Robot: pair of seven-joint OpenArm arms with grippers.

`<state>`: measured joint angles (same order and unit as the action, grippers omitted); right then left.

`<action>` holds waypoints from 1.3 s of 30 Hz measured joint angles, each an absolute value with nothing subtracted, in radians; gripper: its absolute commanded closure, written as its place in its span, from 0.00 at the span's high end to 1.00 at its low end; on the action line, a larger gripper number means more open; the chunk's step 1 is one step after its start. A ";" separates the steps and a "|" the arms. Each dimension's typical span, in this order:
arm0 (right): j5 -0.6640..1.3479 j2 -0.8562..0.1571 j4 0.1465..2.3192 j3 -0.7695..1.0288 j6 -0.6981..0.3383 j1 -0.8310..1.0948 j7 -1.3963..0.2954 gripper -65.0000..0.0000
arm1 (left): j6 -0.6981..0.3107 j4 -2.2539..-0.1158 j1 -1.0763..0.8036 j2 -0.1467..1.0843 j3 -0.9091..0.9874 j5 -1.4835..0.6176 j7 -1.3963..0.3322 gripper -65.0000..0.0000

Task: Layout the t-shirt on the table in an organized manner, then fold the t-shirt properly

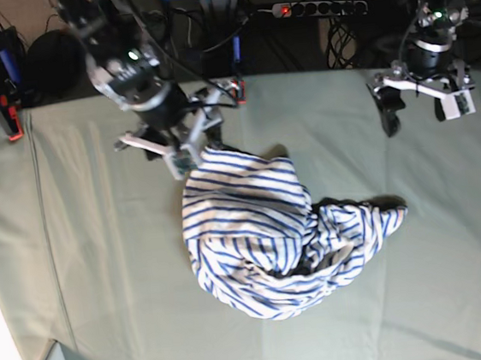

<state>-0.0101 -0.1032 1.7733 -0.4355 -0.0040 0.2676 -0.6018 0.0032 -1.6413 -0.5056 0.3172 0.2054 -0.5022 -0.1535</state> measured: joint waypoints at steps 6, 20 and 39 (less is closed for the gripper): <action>-0.004 -0.026 1.501 -0.448 -0.003 0.113 -0.589 0.45 | -0.003 -1.641 -0.516 0.317 0.310 -0.502 -0.141 0.97; -0.016 -0.032 1.330 -0.380 -0.001 0.082 -0.467 0.45 | -0.001 -1.637 -0.517 0.315 0.385 -0.503 -0.149 0.97; -0.002 -0.068 1.857 -0.041 -0.001 0.323 -0.514 0.00 | -0.002 -1.602 -0.392 0.281 0.382 -0.498 -0.155 0.97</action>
